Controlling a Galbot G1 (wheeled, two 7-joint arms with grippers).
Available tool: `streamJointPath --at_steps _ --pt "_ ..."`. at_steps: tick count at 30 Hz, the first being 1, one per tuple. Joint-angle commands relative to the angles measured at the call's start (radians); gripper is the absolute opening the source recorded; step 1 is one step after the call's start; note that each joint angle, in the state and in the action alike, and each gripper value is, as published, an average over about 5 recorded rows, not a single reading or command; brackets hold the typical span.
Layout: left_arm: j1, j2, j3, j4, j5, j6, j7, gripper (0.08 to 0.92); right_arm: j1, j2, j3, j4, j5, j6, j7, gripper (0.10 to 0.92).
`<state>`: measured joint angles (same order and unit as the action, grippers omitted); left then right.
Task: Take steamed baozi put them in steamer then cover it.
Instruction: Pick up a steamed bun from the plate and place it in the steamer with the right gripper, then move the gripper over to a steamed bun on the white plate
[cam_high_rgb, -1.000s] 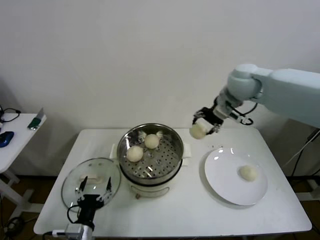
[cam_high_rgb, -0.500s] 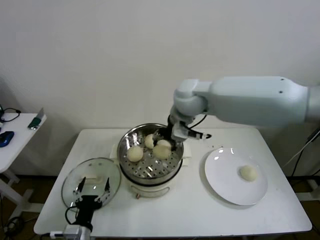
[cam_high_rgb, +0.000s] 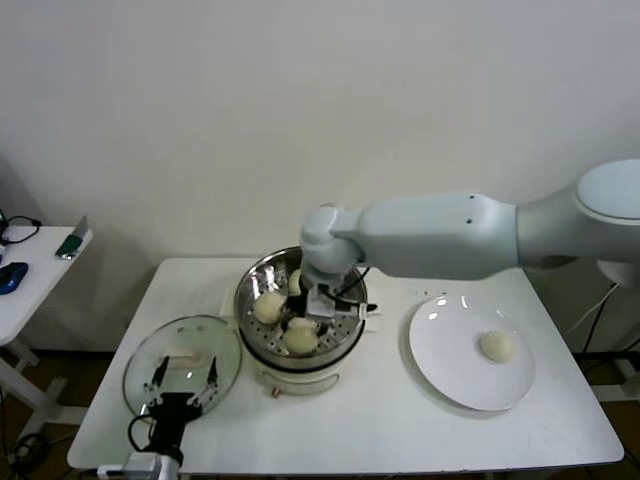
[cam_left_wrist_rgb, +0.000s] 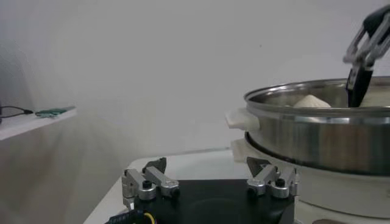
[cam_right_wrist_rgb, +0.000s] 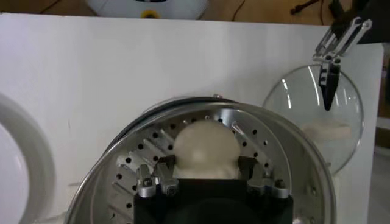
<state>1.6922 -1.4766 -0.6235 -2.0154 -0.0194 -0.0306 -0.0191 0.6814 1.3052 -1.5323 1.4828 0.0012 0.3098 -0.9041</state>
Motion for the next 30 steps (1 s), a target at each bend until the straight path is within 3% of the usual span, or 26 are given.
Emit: streamJointPath --at_steps 1,8,16,24,30 --pt "-0.001 0.001 0.001 0.002 0.000 -0.001 0.000 0.823 -0.046 0.042 -0.006 -0.027 -0.015 -0.003 -0.010 0.705" --pt "-0.003 0.001 0.004 0.003 0.000 -0.002 0.000 0.823 -0.053 0.044 -0.007 -0.036 -0.016 -0.002 0.005 0.809" --pt "-0.006 0.006 0.004 0.004 -0.004 -0.002 0.000 0.823 0.001 0.003 0.024 -0.047 0.036 0.021 -0.039 0.823" --pt "-0.005 0.014 0.004 0.008 -0.006 -0.003 0.000 0.823 0.201 -0.167 -0.045 -0.111 0.309 0.024 -0.155 0.823" --pt "-0.011 0.016 0.003 0.007 -0.012 0.000 0.001 0.823 0.321 -0.383 -0.169 -0.118 0.511 -0.164 -0.236 0.823"
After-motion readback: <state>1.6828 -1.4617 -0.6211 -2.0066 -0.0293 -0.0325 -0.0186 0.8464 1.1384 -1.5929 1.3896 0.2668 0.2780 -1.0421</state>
